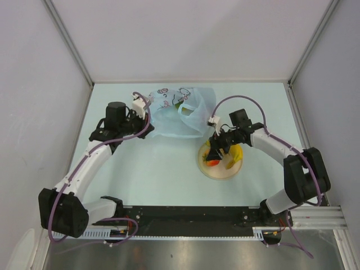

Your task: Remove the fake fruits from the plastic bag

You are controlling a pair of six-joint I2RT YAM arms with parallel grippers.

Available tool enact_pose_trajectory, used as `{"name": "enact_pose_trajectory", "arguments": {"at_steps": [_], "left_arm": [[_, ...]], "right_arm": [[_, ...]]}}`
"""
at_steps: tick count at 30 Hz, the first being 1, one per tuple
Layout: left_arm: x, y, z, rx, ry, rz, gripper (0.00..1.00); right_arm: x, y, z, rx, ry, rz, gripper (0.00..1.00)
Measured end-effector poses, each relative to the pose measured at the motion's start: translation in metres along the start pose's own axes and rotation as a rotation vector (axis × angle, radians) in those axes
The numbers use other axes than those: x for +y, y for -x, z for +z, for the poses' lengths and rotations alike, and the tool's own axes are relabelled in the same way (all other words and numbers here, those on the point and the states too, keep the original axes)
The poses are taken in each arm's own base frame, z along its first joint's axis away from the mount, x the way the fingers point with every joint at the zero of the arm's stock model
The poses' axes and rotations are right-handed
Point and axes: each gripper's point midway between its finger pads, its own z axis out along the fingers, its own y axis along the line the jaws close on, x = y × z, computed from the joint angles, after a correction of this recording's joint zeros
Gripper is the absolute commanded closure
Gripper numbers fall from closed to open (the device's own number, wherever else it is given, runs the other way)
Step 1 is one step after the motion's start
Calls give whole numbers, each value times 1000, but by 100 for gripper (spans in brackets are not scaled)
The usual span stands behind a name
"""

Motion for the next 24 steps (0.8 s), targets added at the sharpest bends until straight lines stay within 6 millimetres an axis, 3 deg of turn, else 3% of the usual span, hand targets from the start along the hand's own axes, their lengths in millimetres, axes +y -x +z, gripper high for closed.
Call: {"name": "enact_pose_trajectory", "arguments": {"at_steps": [7,14,24], "left_arm": [[3,-9,2,40,7,12,100],[4,-13,2,56,5,14,100],[6,-18,7,81,1,9,100]], "right_arm": [[-7,-12,21,12,62,59,79],[-16,-5,31,-27,66,89,73],[-36,6,43,-84,26,131,73]]}}
